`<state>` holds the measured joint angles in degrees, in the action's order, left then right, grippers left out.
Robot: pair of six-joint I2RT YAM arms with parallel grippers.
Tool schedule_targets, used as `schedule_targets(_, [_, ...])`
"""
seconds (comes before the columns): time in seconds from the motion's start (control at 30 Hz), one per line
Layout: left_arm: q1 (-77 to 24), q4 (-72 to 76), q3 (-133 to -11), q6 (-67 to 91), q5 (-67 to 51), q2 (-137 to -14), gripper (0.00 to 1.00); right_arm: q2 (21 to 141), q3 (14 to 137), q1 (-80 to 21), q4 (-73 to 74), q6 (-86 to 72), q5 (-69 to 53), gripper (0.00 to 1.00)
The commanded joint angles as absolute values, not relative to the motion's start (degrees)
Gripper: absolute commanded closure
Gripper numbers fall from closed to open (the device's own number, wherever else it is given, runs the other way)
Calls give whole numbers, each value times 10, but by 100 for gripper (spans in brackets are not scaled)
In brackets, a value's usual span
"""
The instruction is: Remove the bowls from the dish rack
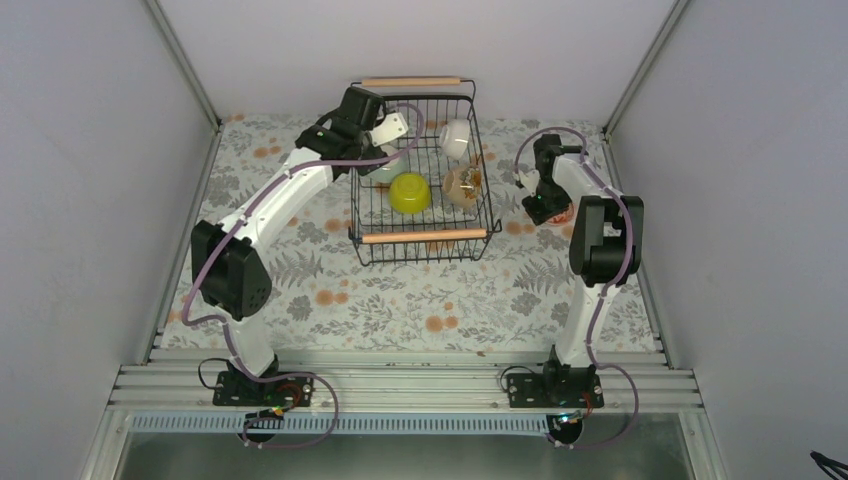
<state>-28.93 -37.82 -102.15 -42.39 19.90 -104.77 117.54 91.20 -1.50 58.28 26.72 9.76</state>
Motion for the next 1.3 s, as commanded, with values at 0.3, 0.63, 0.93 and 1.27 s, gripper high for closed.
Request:
schedule_targets(0.3, [-294, -396, -1063, -418, 202, -1072, 0, 1048, 937, -22, 637, 290, 11, 39])
schedule_targets(0.63, [-294, -423, -1177, -419, 179, -1155, 0, 1006, 1082, -65, 715, 323, -118, 75])
schedule_targets(0.93, [-290, -446, -1258, -411, 200, -1238, 0, 1037, 1081, -169, 736, 326, -129, 96])
schedule_targets(1.27, [-287, -448, -1276, -413, 212, -1263, 0, 979, 954, -205, 737, 343, -157, 96])
